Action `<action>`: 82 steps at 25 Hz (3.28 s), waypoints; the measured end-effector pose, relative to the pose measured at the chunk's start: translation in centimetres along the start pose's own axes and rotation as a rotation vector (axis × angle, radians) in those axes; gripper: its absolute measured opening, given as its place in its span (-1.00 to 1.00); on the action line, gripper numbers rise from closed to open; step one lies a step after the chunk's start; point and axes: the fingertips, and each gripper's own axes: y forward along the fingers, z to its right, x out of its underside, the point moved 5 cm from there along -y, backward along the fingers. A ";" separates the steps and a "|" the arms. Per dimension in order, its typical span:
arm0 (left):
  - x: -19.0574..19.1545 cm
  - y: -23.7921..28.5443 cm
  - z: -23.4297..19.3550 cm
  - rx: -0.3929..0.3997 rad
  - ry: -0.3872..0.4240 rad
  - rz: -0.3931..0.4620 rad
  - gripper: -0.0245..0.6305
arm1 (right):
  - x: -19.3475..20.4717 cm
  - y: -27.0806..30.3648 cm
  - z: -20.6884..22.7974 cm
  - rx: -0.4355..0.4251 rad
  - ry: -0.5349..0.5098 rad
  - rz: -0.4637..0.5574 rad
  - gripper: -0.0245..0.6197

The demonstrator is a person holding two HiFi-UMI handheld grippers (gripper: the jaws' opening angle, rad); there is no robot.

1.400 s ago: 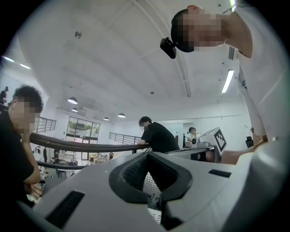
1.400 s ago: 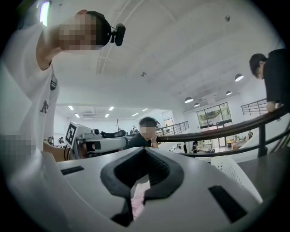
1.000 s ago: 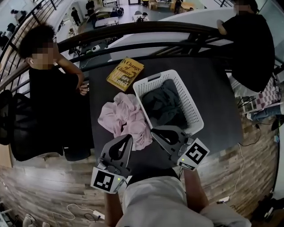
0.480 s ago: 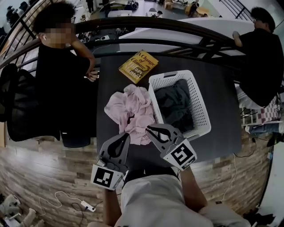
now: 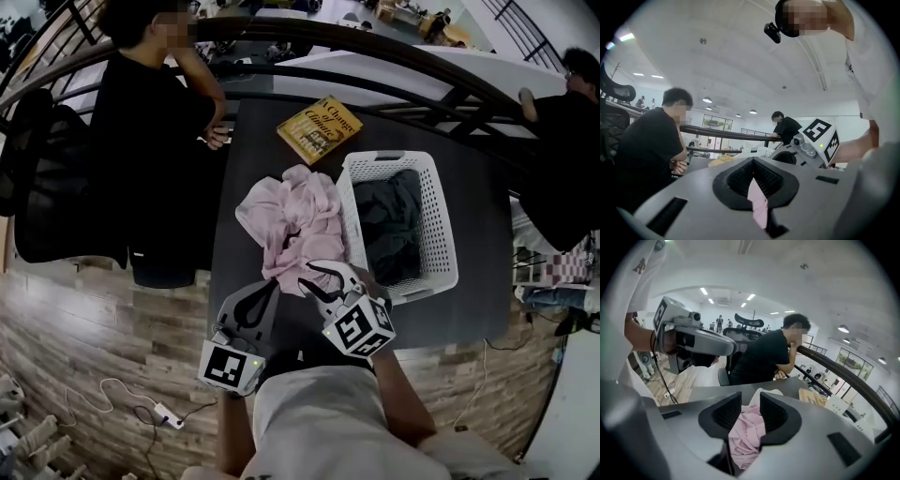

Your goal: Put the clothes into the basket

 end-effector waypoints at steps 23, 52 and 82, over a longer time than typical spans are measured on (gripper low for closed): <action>3.7 -1.7 -1.7 -0.093 -0.089 -0.052 -0.92 | 7.4 9.4 -6.2 -0.209 -0.232 -0.329 -0.15; 3.6 -1.4 -2.2 -0.083 -0.079 -0.060 -0.92 | 8.4 10.5 -3.7 -0.154 0.017 -0.298 -0.70; -4.9 0.0 0.1 0.073 0.093 0.035 -0.92 | -3.0 -1.1 2.7 -0.067 0.646 0.424 -0.71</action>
